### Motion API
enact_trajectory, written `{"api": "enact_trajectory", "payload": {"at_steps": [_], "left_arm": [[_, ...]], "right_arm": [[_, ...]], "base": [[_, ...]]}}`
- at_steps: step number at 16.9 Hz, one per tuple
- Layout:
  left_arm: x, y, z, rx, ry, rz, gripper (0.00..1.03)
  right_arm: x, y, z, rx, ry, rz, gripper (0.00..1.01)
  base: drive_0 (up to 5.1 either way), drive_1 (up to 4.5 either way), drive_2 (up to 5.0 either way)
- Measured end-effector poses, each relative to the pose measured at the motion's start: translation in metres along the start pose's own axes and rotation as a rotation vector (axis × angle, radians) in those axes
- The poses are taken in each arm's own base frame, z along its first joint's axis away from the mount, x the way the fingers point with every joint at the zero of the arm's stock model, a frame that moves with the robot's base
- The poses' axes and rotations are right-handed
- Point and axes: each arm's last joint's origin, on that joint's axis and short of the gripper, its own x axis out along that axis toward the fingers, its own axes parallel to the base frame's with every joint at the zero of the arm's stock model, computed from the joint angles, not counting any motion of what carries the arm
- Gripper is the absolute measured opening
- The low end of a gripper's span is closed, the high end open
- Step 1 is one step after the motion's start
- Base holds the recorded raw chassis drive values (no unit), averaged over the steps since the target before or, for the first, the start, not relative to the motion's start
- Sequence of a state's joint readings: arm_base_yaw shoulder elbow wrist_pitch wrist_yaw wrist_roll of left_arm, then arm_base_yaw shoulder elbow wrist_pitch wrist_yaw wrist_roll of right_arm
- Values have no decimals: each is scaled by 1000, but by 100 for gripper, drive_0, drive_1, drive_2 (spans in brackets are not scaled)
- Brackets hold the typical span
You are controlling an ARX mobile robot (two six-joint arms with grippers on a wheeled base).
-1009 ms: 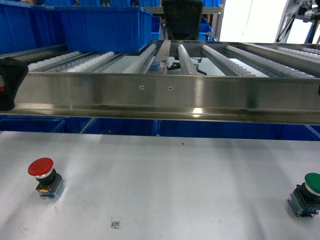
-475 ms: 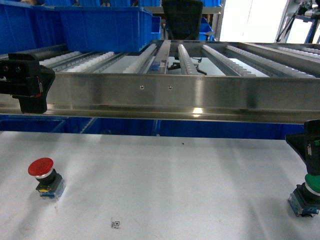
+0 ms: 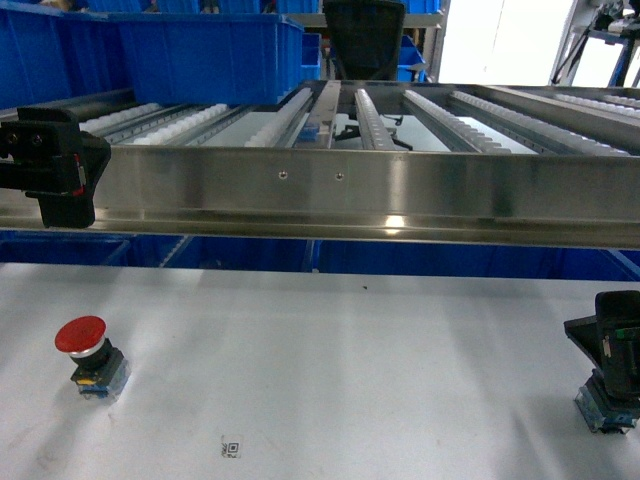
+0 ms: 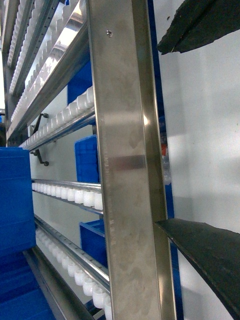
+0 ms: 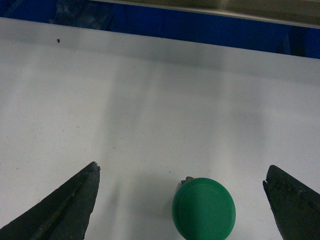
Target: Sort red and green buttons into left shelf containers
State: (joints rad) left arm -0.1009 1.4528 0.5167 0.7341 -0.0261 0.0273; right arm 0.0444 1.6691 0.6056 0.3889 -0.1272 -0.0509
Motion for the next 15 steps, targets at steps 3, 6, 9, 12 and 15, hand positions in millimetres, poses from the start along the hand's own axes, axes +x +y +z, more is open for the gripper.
{"api": "enact_trajectory", "payload": {"at_steps": [3, 6, 9, 12, 15], "left_arm": [[0, 0, 0, 0, -1, 0, 98], [0, 0, 0, 0, 0, 0, 98], [0, 0, 0, 0, 0, 0, 98], [0, 0, 0, 0, 0, 0, 98], [0, 0, 0, 0, 0, 0, 98]], "right_arm": [[5, -1, -9, -14, 12, -22, 98], [10, -1, -22, -21, 45, -42, 98], [14, 0, -27, -28, 53, -41, 98], [28, 2, -56, -4, 123, -32, 98], [31, -2, -55, 12, 108, -42, 98]], "base": [[0, 0, 0], [0, 0, 0], [0, 0, 0], [0, 0, 0], [0, 0, 0]]}}
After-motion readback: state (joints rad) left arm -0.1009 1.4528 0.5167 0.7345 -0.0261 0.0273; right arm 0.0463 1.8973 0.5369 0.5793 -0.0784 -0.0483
